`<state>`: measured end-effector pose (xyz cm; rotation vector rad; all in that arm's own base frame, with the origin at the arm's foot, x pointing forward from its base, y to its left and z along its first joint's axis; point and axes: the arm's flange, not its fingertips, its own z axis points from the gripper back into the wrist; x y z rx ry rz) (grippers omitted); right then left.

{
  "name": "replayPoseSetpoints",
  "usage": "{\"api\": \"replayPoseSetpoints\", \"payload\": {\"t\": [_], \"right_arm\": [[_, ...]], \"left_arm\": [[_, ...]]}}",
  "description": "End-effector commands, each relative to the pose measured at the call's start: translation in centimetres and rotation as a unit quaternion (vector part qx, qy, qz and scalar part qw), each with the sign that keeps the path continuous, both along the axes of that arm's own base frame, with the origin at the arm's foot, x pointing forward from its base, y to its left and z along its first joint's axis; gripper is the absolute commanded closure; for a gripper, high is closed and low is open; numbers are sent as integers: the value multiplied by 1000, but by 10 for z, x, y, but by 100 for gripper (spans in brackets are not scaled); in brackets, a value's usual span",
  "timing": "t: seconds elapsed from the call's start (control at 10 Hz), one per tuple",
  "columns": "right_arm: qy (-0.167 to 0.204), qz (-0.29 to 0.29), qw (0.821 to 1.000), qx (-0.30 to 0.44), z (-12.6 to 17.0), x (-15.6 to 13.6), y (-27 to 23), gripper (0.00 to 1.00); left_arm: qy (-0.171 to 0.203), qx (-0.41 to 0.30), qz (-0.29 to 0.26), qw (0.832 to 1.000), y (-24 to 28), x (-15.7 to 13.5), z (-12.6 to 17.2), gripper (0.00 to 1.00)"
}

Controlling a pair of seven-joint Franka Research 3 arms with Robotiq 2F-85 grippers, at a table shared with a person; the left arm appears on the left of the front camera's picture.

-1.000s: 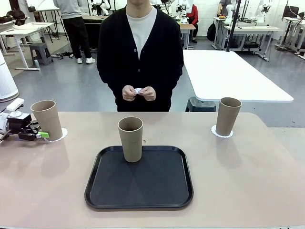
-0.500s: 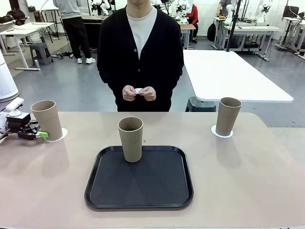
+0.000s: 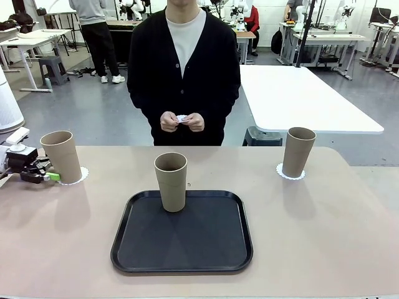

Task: Place coasters on the table and set cups on them.
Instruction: Take one Reusable plastic cup from the Flat Tray and place it on a coaster set by the human.

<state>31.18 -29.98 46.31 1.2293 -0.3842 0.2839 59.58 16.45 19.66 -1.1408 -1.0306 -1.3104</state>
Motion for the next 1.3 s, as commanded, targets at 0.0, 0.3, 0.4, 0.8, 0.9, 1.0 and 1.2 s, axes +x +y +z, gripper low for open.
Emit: {"api": "replayPoseSetpoints", "payload": {"t": [0.0, 0.3, 0.4, 0.8, 0.9, 1.0, 1.2], "right_arm": [[-4, 2, 1000, 2, 0, -1, 0, 0], [-4, 2, 1000, 2, 0, -1, 0, 0], [-4, 2, 1000, 2, 0, -1, 0, 0], [-4, 2, 1000, 2, 0, -1, 0, 0], [-4, 2, 1000, 2, 0, -1, 0, 0], [-4, 2, 1000, 2, 0, -1, 0, 0], [-4, 2, 1000, 2, 0, -1, 0, 0]], "left_arm": [[8, 8, -5, 1000, 10, 4, 3, 0], [5, 20, 6, 1000, 27, 3, 10, 0], [0, 39, 14, 999, 34, 1, 17, 0], [-73, 239, 47, 967, 55, -26, 126, 0], [-90, 266, 36, 959, 51, -40, 160, 0], [-94, 284, 36, 953, 45, -48, 184, 0], [-77, 354, 48, 931, 27, -65, 218, 0]]}}
